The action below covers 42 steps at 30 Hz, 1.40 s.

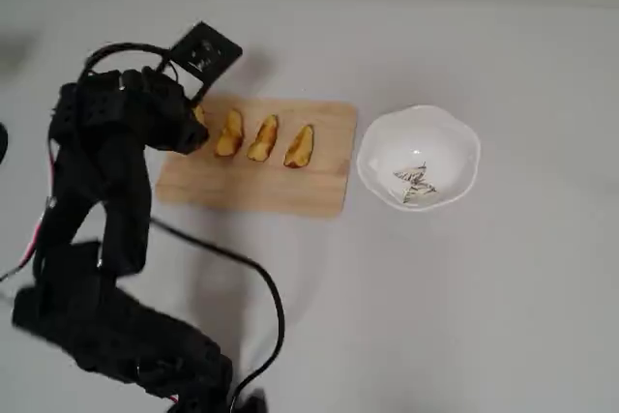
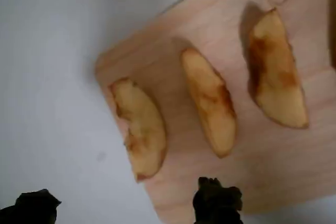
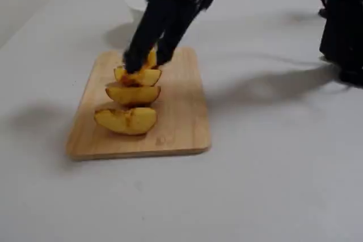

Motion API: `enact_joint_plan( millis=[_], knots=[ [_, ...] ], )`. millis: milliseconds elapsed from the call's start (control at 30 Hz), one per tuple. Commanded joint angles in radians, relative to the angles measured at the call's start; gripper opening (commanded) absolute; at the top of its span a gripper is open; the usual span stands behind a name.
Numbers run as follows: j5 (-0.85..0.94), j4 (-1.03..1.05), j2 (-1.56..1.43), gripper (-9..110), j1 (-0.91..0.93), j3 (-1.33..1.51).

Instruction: Pick up the leftmost apple slice from the cutting board and place it into the bowl

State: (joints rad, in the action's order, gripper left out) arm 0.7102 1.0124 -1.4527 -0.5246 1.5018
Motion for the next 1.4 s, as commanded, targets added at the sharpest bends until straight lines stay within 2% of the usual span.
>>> enact_joint_plan(
  millis=[0,367,467,733,900,1133,1367],
  knots=[
    [-0.018,0.002,0.083,36,-0.032,-0.147],
    [-0.040,0.005,0.331,34,-0.064,-0.339],
    [-0.044,0.005,0.397,28,-0.060,-0.388],
    [-0.063,0.008,0.494,1,-0.086,-0.469],
    [-0.127,0.074,0.520,0,-0.127,-0.580],
    [-0.371,0.284,0.523,0,-0.126,-0.951],
    [-0.741,0.581,0.581,0,0.084,-1.436]
  ],
)
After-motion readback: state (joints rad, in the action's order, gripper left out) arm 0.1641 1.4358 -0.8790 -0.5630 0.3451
